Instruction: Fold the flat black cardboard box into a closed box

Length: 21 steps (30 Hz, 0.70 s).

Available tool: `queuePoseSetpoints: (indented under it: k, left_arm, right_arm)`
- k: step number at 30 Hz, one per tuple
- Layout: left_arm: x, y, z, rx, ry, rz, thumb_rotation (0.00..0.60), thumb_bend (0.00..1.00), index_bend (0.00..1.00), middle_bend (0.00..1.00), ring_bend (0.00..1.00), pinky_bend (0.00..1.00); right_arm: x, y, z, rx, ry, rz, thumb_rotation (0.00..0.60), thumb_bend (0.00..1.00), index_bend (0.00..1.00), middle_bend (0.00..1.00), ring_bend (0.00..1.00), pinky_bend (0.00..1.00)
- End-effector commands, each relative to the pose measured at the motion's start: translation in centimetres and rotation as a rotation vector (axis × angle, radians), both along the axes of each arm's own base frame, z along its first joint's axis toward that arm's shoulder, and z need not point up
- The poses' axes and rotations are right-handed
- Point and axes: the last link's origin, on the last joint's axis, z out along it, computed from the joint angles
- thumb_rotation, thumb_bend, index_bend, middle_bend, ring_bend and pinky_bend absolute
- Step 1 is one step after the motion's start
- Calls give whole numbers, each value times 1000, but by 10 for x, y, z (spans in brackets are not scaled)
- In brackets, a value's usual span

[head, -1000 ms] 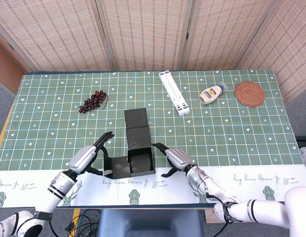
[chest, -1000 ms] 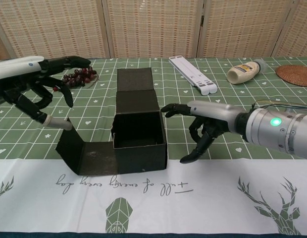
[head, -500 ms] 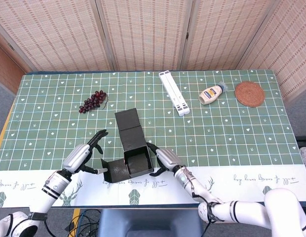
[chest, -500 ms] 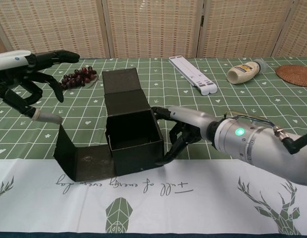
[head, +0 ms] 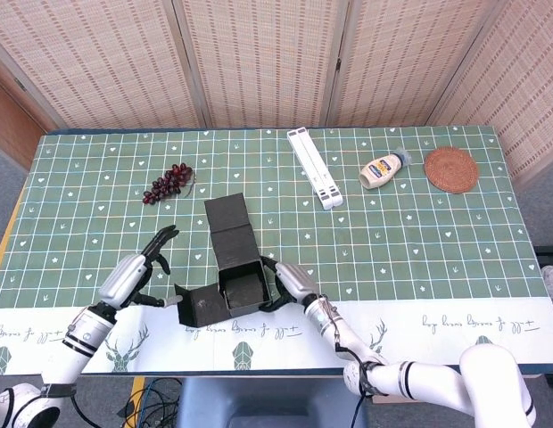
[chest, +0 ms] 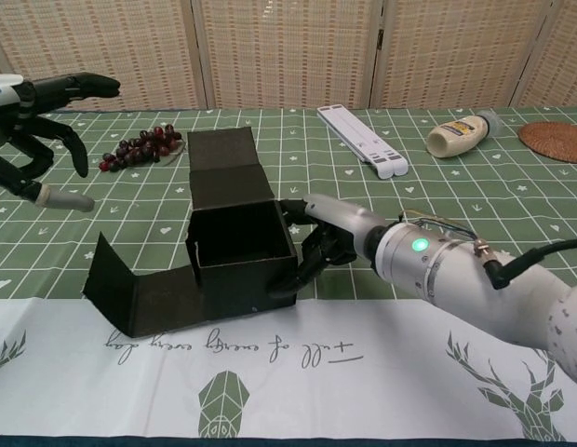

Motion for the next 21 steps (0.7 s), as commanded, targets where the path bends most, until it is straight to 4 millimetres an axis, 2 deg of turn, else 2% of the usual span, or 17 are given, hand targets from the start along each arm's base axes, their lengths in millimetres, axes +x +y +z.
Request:
queuePoseSetpoints:
  k: [1, 15, 21]
  left_arm:
    - [-3, 3, 5, 51, 9, -2, 600, 91, 25, 0, 416, 828]
    - [-37, 12, 30, 474, 56, 67, 600, 91, 23, 0, 416, 827]
    - [-50, 17, 23, 510, 82, 87, 600, 91, 0, 0, 415, 827]
  right_arm:
    - [-1, -4, 11, -25, -60, -38, 600, 184, 236, 372, 761, 1000]
    - [-23, -15, 80, -95, -386, -195, 600, 205, 257, 389, 762, 1000]
    - [-26, -8, 96, -92, -537, -213, 600, 205, 262, 392, 762, 1000]
